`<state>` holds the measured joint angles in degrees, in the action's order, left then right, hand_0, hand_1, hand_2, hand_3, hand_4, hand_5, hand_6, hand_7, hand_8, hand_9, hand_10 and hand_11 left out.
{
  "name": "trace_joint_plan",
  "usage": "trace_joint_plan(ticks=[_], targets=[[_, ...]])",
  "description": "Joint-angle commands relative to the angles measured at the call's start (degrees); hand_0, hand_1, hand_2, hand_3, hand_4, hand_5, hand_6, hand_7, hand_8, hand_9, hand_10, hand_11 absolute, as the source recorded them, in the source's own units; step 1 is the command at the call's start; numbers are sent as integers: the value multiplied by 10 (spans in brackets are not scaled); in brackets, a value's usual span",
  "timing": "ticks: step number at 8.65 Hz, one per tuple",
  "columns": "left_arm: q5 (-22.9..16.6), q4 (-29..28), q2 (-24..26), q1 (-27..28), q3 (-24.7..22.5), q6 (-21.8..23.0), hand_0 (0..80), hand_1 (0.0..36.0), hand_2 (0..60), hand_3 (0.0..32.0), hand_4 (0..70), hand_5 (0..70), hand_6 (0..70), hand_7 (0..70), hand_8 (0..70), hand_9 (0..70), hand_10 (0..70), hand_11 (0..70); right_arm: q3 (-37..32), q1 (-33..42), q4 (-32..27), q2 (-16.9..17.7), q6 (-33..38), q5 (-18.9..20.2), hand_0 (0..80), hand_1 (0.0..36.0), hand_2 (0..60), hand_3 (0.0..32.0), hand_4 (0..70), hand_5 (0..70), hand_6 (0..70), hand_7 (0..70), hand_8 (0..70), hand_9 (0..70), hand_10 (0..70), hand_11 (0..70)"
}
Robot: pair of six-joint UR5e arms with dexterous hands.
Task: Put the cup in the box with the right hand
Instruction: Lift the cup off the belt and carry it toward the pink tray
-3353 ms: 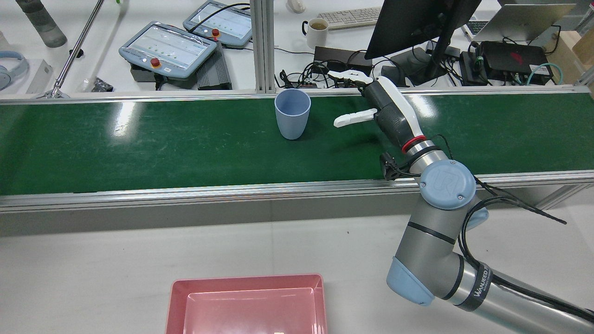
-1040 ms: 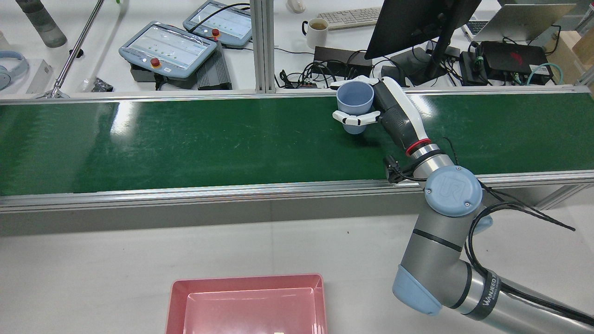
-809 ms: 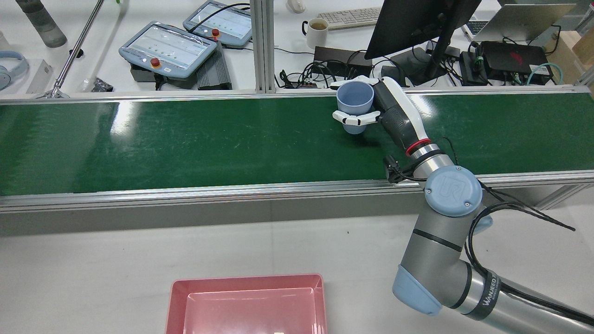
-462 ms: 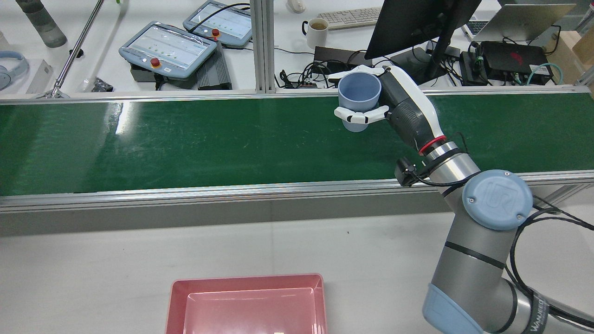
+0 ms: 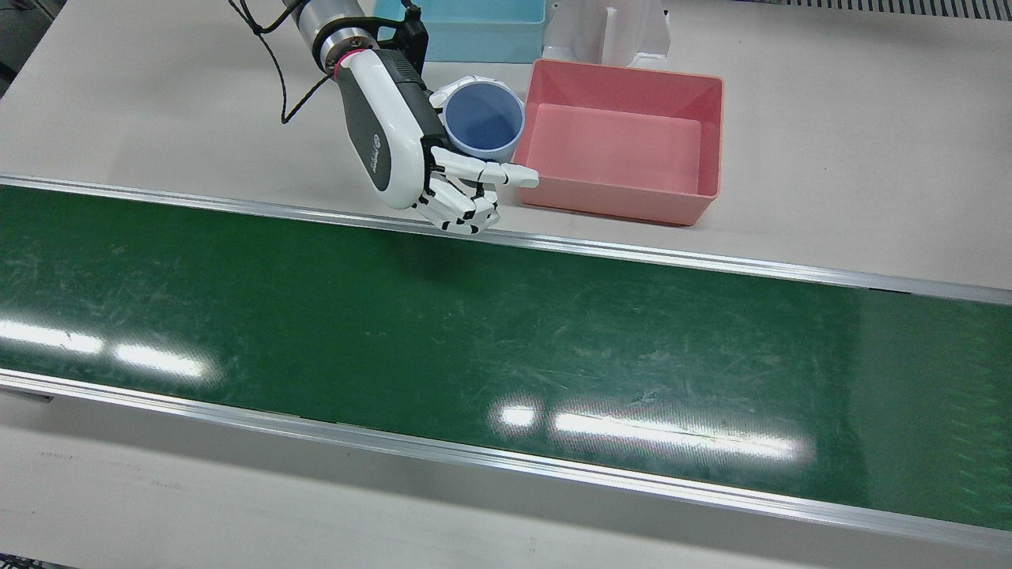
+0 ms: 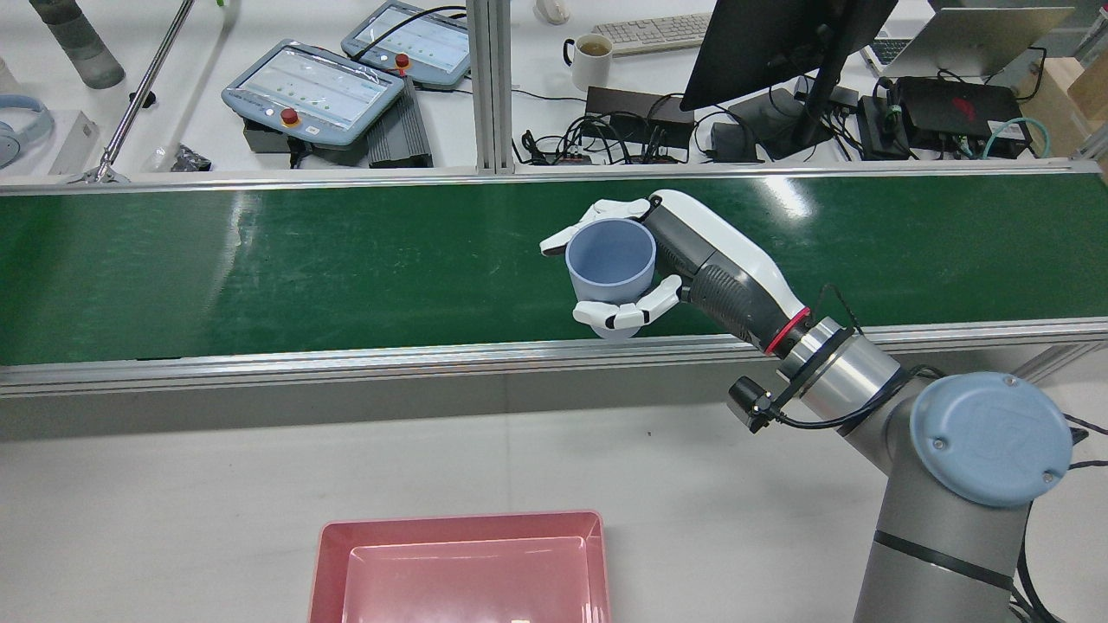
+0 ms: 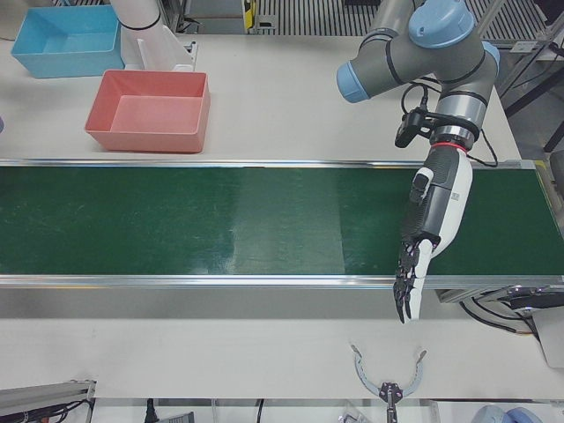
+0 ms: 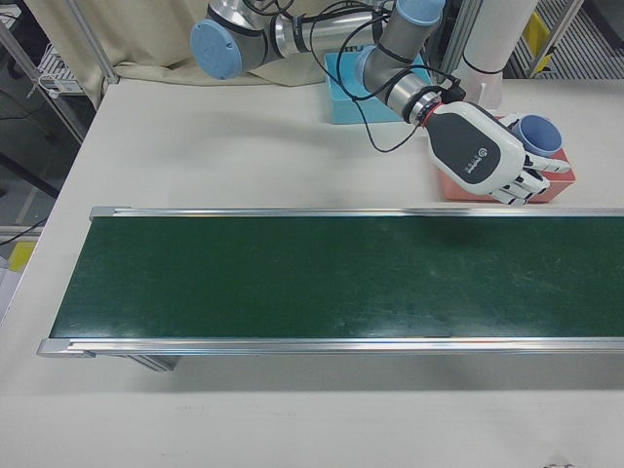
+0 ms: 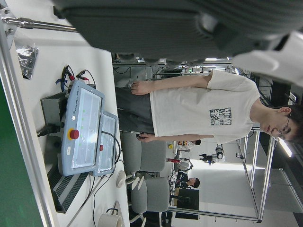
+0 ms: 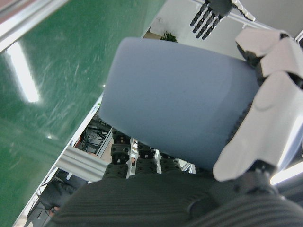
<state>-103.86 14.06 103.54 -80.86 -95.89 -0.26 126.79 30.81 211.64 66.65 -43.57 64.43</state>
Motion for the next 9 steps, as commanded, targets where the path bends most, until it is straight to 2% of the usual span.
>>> trace_joint_plan(ticks=[1, 4, 5, 6, 7, 8, 9], targets=[[1, 1, 0, 0, -1, 0, 0, 0, 0, 0, 0, 0, 0, 0, 0, 0, 0, 0, 7, -83, 1, -14, -42, 23, 437, 337, 600, 0, 422, 89, 348, 700, 347, 575, 248, 370], [1, 1, 0, 1, 0, 0, 0, 0, 0, 0, 0, 0, 0, 0, 0, 0, 0, 0, 5, -161, 1, -43, -96, 13, 454, 336, 600, 0, 458, 89, 348, 700, 346, 575, 243, 362], [0, 1, 0, 1, 0, 0, 0, 0, 0, 0, 0, 0, 0, 0, 0, 0, 0, 0, 2, -183, 0, -48, -113, -9, 449, 326, 600, 0, 470, 86, 347, 700, 348, 578, 244, 363], [1, 1, 0, 1, 0, 0, 0, 0, 0, 0, 0, 0, 0, 0, 0, 0, 0, 0, 0, -206, 0, -47, -120, -29, 443, 304, 600, 0, 436, 81, 342, 700, 334, 562, 226, 336], [1, 1, 0, 1, 0, 0, 0, 0, 0, 0, 0, 0, 0, 0, 0, 0, 0, 0, 0, -216, -1, -43, -122, -38, 478, 152, 311, 0, 351, 58, 251, 700, 208, 435, 124, 189], [0, 1, 0, 0, 0, 0, 0, 0, 0, 0, 0, 0, 0, 0, 0, 0, 0, 0, -5, -217, -1, -41, -122, -39, 486, 0, 0, 0, 331, 19, 116, 551, 45, 165, 27, 44], [1, 1, 0, 1, 0, 0, 0, 0, 0, 0, 0, 0, 0, 0, 0, 0, 0, 0, -11, -217, -4, -42, -118, -40, 455, 0, 0, 0, 298, 2, 78, 374, 11, 96, 9, 15]])
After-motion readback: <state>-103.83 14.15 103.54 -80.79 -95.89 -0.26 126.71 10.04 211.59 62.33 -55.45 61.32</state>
